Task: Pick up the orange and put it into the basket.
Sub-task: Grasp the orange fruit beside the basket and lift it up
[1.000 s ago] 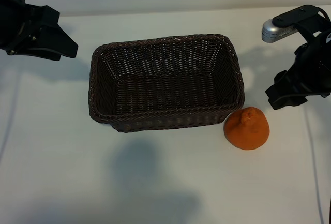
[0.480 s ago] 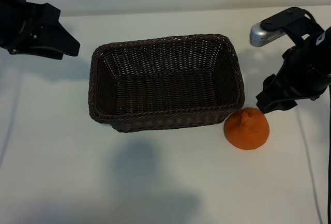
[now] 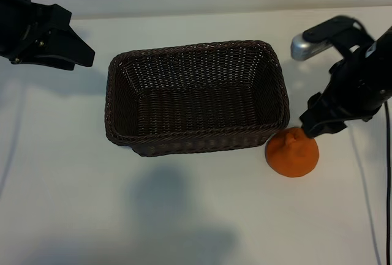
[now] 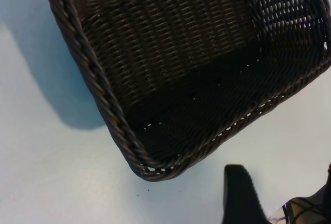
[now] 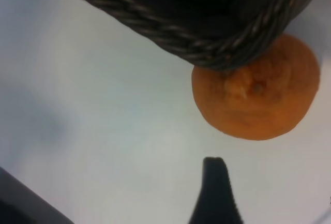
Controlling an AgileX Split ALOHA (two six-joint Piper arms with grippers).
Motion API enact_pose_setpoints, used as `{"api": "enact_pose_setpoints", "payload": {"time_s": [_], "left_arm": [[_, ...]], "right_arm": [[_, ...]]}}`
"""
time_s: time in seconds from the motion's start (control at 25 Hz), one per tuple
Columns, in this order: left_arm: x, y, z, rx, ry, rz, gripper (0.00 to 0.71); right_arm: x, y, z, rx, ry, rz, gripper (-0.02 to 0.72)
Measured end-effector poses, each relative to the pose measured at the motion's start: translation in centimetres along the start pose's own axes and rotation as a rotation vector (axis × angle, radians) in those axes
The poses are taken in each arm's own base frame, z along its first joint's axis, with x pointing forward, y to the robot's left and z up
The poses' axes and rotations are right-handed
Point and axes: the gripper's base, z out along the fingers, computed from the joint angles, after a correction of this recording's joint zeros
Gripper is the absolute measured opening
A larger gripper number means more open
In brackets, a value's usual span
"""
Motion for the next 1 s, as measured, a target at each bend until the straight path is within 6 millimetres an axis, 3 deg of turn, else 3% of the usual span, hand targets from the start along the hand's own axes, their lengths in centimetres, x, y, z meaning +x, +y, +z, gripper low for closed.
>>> {"api": "enact_pose_setpoints", "payload": {"time_s": [0.24, 1.0], "left_arm": [[0.0, 0.0, 0.0, 0.0, 0.0, 0.003, 0.425], [0.0, 0.0, 0.0, 0.002, -0.001, 0.024, 0.425]], "right_arm": [[-0.3, -0.6, 2.3, -0.015, 0.063, 0.023, 0.501], [-1.0, -1.4, 6.5, -0.068, 0.101, 0.064, 0.501]]}}
